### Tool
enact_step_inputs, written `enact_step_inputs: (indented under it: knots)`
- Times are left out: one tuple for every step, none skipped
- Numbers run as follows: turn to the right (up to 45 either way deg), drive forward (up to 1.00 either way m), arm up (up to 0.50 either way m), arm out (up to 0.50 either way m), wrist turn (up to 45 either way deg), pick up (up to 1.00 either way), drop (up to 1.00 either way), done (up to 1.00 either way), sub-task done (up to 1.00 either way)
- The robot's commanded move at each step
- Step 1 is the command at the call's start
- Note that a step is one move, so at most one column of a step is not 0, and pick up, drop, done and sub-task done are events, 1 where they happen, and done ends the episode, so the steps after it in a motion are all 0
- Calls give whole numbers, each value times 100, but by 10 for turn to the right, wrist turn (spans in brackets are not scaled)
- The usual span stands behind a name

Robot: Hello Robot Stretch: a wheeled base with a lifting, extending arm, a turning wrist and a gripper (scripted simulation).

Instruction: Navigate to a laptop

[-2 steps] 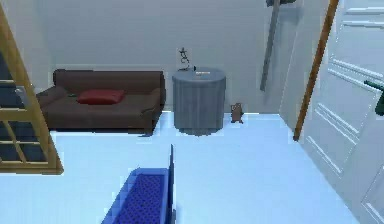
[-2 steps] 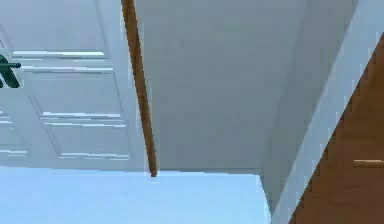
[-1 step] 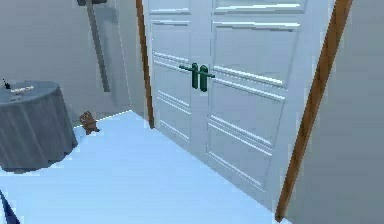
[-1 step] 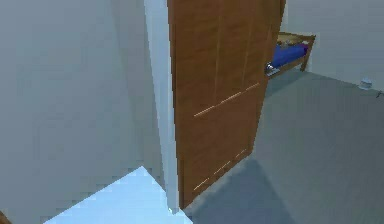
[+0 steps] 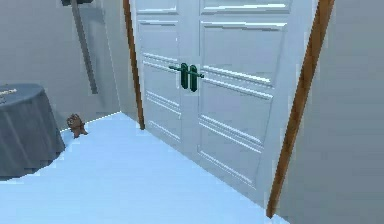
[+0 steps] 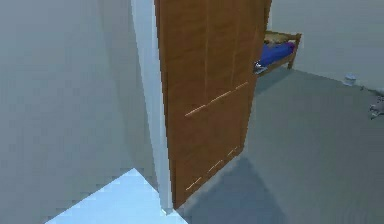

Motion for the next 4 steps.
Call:
enact_step_inputs:
  knots:
    - [0, 40, 0, 0, 0, 0, 0, 0, 0]
    - [-450, 0, 0, 0, 0, 0, 0, 0, 0]
    - [0, 50, 0, 0, 0, 0, 0, 0, 0]
    - [-120, 0, 0, 0, 0, 0, 0, 0, 0]
